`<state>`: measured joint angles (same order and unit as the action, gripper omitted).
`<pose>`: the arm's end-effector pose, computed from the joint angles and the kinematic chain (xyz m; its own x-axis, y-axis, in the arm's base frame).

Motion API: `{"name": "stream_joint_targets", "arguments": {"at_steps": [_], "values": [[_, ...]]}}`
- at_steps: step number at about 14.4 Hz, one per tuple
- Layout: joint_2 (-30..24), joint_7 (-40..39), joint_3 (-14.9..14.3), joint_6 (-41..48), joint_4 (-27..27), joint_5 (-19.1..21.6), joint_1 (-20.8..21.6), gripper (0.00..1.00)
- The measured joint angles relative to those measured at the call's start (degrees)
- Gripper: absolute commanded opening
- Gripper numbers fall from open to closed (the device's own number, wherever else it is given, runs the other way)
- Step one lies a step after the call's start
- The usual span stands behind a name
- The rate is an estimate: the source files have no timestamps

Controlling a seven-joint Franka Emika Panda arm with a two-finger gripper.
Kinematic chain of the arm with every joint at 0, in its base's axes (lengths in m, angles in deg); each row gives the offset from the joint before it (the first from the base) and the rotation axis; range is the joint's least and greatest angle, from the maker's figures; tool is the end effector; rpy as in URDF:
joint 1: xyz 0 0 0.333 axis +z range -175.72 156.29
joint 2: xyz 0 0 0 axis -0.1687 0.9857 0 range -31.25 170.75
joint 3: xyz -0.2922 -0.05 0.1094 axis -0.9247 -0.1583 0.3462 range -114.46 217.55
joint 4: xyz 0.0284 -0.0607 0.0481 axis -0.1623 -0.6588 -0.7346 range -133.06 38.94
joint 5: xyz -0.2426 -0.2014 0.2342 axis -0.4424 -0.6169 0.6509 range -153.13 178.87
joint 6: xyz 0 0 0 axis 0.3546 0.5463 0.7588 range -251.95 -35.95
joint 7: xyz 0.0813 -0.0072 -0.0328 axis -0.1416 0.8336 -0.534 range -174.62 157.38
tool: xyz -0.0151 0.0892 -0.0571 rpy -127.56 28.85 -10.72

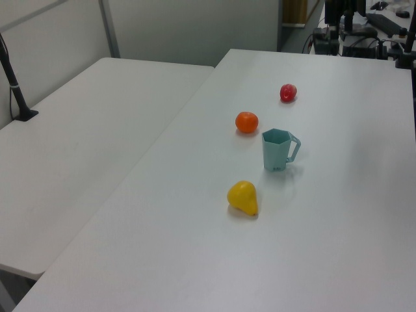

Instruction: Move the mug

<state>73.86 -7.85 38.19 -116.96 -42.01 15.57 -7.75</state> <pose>0.5482 -0.0996 0.6125 0.9669 -0.2023 -0.1557 -0.2091 -0.9775 -0.0285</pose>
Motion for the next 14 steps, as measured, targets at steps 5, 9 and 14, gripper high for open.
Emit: {"name": "stream_joint_targets", "arguments": {"at_steps": [5, 9, 14], "values": [[0.0, -0.1, 0.2, -0.2, 0.0, 0.0, -0.2, 1.0], [-0.1, -0.2, 0.1, -0.3, 0.2, 0.0, -1.1, 1.0], [-0.2, -1.4, 0.7, -0.3, 0.1, 0.0, -1.6, 1.0]]}}
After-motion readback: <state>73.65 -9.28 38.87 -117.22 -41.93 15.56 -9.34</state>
